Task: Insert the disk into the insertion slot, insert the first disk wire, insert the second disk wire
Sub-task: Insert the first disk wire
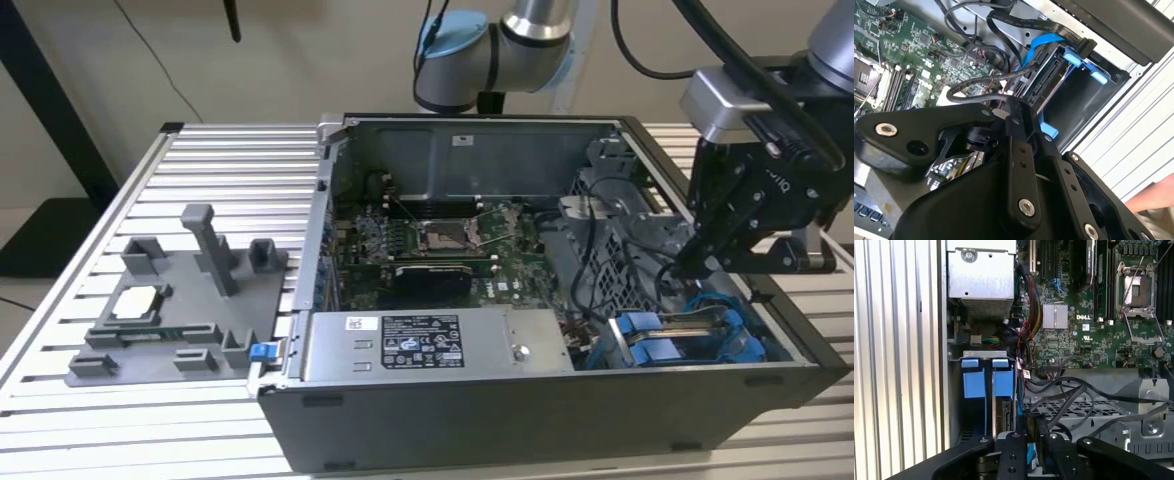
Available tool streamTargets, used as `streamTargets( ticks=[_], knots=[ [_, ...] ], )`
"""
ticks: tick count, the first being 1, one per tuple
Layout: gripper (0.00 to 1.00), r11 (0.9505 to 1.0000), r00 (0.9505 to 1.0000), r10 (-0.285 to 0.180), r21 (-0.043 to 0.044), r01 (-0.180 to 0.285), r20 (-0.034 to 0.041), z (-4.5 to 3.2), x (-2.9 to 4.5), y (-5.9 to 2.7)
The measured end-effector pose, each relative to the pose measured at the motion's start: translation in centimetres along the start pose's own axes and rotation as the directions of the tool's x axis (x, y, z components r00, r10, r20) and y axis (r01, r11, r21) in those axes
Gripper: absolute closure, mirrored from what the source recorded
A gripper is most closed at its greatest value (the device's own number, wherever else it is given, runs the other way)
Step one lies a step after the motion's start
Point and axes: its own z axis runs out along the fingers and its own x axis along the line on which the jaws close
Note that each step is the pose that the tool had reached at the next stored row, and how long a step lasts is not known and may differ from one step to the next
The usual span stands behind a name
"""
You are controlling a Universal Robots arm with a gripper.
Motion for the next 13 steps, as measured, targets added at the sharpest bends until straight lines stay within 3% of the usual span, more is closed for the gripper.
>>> streamTargets(
  ticks=[3, 5, 11, 13],
  knots=[
    [1.0, 1.0, 1.0, -0.001, 0.0055, 0.001, -0.0022, 0.15, 0.02, -0.08],
    [1.0, 1.0, 1.0, -0.001, 0.0086, 0.001, -0.008, 0.24, 0.03, -0.16],
    [1.0, 0.9999, 0.999, -0.001, 0.0133, 0.001, -0.0458, 0.55, 0.06, -0.4],
    [1.0, 0.9999, 0.9986, 0.0, 0.0146, 0.001, -0.0532, 0.69, 0.08, -0.45]
  ],
)
